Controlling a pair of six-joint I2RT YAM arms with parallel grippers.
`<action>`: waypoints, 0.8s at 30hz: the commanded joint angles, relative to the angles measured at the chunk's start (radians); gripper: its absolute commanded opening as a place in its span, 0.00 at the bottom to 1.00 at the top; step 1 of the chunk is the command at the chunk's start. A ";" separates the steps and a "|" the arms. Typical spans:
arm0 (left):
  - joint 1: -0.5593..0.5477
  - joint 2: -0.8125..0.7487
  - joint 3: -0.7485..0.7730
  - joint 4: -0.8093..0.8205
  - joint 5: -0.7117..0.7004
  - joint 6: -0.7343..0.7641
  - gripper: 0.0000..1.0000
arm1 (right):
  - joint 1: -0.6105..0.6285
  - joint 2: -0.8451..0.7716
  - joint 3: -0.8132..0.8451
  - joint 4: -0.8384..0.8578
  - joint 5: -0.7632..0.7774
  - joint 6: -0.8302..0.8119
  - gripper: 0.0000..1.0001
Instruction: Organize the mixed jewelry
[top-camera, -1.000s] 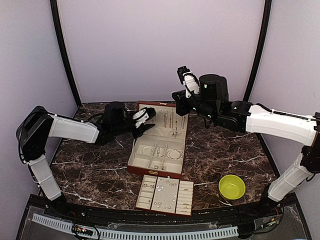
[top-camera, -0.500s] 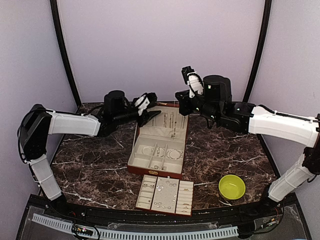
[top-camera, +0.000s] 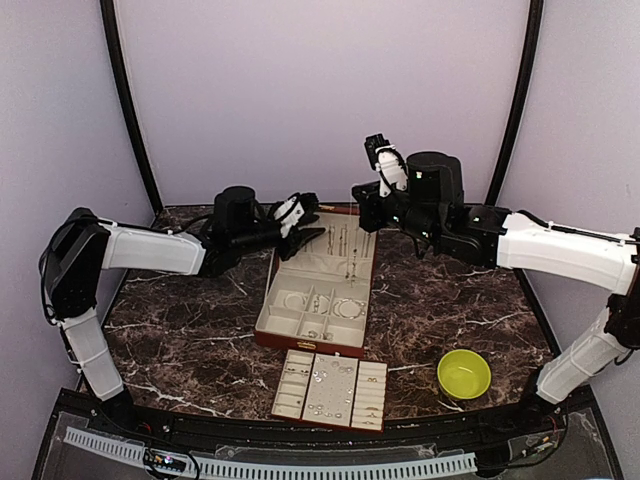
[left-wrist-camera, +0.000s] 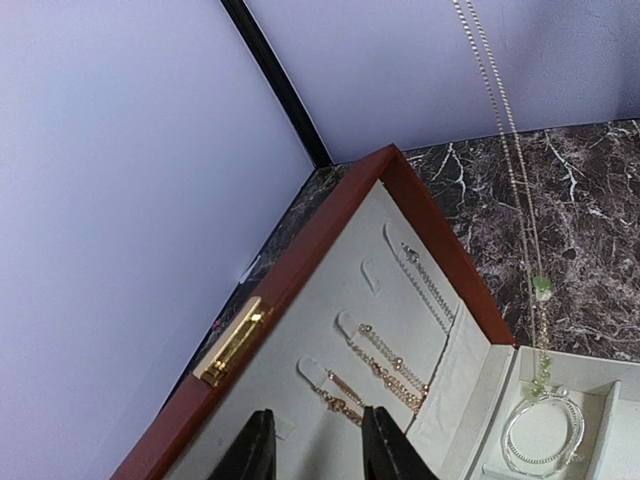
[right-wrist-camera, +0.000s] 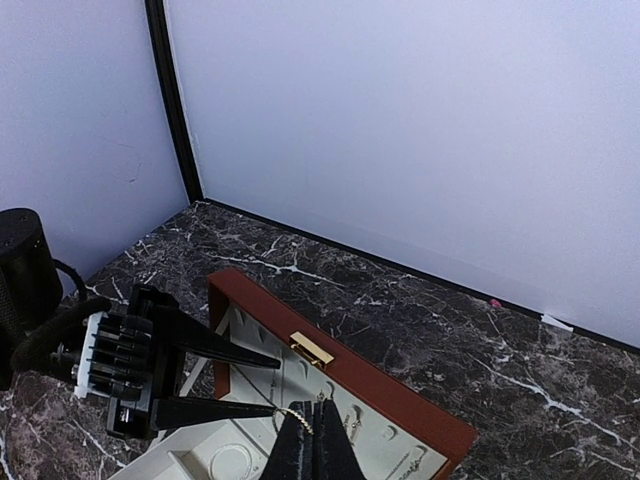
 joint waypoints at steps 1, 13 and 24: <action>-0.004 0.007 0.018 -0.001 -0.039 0.013 0.32 | -0.006 -0.039 -0.009 0.044 -0.005 0.018 0.00; -0.005 0.075 0.076 -0.007 -0.079 0.064 0.33 | -0.009 -0.043 -0.015 0.044 -0.003 0.018 0.00; -0.009 0.078 0.092 0.013 -0.092 0.066 0.32 | -0.010 -0.043 -0.017 0.046 -0.009 0.019 0.00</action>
